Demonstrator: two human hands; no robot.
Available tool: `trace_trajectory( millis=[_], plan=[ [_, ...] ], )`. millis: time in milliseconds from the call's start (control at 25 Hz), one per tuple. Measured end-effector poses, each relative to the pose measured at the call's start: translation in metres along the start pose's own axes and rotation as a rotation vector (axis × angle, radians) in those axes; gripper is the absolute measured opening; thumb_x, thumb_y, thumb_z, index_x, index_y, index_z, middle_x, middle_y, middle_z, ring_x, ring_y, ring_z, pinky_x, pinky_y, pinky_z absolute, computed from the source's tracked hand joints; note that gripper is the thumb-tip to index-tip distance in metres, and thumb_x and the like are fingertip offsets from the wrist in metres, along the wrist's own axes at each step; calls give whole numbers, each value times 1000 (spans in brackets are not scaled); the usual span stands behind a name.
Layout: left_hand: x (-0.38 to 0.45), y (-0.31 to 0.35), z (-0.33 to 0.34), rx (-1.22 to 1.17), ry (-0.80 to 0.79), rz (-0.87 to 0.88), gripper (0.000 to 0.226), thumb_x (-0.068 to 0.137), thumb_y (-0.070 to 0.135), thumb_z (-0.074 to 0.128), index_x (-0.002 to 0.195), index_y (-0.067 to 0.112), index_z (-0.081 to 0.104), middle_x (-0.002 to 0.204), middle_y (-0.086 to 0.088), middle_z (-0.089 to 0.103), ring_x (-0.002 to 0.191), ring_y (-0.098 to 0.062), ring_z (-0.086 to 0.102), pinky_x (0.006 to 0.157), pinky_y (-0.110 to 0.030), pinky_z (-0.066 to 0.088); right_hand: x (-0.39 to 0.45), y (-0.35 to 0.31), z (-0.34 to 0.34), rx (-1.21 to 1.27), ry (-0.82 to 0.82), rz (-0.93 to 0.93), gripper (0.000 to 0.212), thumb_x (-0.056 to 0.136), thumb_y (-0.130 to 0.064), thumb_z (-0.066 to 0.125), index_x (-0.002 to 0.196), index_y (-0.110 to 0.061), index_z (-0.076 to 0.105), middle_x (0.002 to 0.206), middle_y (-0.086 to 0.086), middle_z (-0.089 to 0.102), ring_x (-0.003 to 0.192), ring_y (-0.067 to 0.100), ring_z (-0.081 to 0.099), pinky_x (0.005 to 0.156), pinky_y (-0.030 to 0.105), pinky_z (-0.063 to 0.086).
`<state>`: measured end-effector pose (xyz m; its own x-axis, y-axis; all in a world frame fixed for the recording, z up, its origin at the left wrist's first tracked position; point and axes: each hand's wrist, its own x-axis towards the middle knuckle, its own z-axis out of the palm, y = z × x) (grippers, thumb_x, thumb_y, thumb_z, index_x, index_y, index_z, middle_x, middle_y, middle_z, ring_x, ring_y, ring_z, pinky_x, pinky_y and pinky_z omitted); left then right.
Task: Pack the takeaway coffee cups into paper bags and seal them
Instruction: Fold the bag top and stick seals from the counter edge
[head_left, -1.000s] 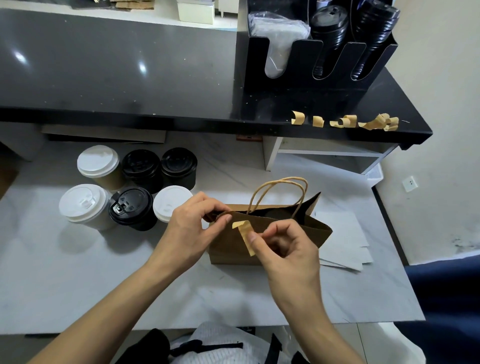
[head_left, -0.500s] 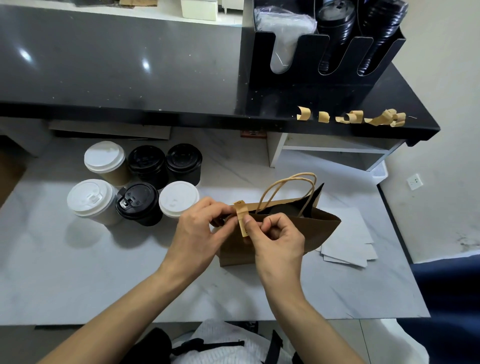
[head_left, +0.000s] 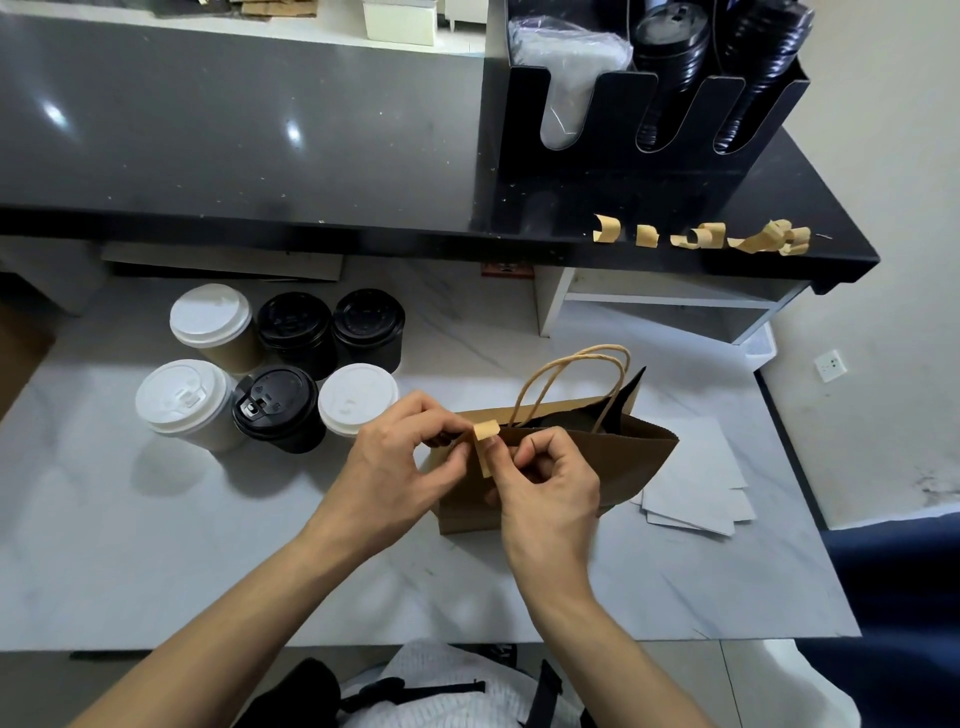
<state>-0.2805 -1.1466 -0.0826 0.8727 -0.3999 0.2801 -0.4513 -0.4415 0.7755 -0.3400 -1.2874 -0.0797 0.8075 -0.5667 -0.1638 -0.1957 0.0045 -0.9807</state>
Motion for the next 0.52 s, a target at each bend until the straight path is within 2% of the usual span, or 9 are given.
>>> trace_trajectory(
  millis=[160, 320, 440, 520],
  plan=[
    [0, -1, 1, 6, 4, 0, 15, 88, 7, 74, 100, 17, 76, 93, 10, 60, 87, -10, 62, 77, -22, 51, 1, 1, 0, 22, -7, -2, 32, 86, -25, 81, 76, -9, 55, 68, 8, 65, 62, 35, 64, 52, 22, 51],
    [-2, 0, 3, 2, 38, 13, 17, 87, 5, 76, 99, 17, 74, 92, 10, 65, 86, -11, 63, 77, -26, 53, 3, 5, 1, -52, -8, -54, 33, 85, -31, 81, 73, -14, 55, 66, 6, 63, 57, 32, 60, 51, 36, 51],
    [-4, 0, 2, -14, 77, -13, 18, 85, 7, 78, 92, 18, 66, 88, 10, 69, 84, -13, 66, 75, -30, 55, 6, 8, -1, -136, 11, -112, 35, 84, -38, 81, 69, -18, 56, 60, -5, 56, 53, 7, 46, 50, 26, 42],
    [-4, -1, 1, 33, 69, 13, 23, 88, 11, 77, 87, 21, 56, 86, 8, 66, 82, -14, 65, 72, -36, 55, 7, 10, -2, -139, 3, -144, 35, 85, -39, 80, 69, -18, 57, 59, -7, 52, 53, 5, 43, 49, 21, 38]
  ],
)
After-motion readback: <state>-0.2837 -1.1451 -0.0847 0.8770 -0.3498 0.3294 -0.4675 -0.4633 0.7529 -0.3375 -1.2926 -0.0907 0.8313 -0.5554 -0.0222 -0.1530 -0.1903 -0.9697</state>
